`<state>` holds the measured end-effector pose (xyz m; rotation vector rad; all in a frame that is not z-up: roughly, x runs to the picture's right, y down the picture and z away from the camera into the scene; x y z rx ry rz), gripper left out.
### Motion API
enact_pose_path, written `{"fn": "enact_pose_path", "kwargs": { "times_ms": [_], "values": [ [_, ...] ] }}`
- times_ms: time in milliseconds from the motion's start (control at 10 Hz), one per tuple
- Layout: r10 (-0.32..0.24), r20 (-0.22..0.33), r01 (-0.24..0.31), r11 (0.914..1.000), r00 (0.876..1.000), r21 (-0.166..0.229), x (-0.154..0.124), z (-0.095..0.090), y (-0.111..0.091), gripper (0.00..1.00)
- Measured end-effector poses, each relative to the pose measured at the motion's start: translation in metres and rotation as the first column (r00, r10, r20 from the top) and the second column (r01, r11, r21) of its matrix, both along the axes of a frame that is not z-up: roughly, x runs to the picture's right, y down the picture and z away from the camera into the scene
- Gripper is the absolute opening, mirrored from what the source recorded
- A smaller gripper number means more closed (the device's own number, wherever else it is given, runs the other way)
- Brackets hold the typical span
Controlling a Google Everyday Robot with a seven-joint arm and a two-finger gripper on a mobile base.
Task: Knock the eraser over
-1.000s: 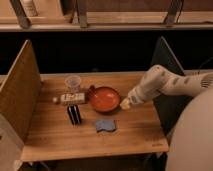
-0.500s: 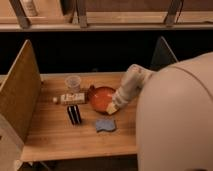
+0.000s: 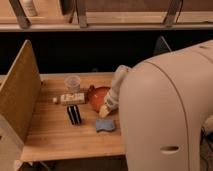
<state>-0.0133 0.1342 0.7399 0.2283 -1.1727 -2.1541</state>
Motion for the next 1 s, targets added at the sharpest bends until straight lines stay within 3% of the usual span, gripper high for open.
{"fn": "enact_pose_path", "kwargs": {
  "times_ms": [300,700,1000],
  "values": [
    [-0.025,-0.011,0.025,0.9996,1.0,-0.01,0.01,-0.002,0.01,0.0],
    [-0.122,0.102,0.126,0.9914,0.987,-0.036,-0.034,-0.006,0.028,0.0],
    [-0.171,0.196,0.188,0.9798,0.965,-0.068,-0.073,0.002,0.038,0.0]
  ]
}}
